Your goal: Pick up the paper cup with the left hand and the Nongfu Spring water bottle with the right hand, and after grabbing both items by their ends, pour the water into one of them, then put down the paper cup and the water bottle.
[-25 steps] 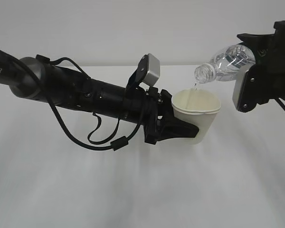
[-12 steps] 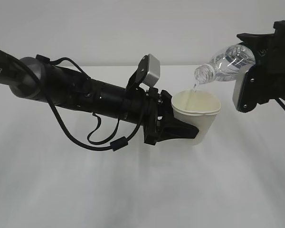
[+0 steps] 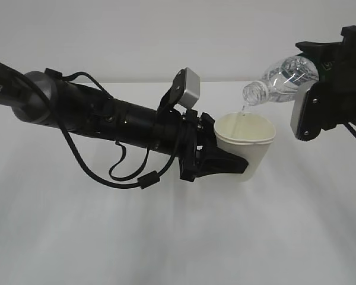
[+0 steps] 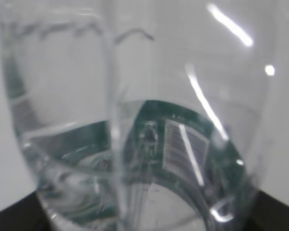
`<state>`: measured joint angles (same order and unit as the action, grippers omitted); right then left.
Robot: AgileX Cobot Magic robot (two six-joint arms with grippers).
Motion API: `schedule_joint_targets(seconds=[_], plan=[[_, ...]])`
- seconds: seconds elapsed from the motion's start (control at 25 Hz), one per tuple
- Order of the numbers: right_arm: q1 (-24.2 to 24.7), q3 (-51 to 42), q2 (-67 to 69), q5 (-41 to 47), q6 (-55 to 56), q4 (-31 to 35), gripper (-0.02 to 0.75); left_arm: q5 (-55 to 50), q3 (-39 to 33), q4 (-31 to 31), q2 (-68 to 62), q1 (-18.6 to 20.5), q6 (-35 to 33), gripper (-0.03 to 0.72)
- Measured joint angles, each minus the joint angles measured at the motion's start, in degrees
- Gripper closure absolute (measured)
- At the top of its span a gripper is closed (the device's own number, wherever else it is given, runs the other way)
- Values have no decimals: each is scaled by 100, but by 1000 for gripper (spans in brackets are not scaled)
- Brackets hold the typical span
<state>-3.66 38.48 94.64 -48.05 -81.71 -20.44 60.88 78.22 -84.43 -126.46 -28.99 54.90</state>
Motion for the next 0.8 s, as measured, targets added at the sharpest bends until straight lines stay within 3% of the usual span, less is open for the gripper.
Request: schedule_joint_targets(seconds=[0.8], plan=[[0, 0, 0, 0, -95, -11, 265, 4, 0, -13, 0, 0, 9, 255]])
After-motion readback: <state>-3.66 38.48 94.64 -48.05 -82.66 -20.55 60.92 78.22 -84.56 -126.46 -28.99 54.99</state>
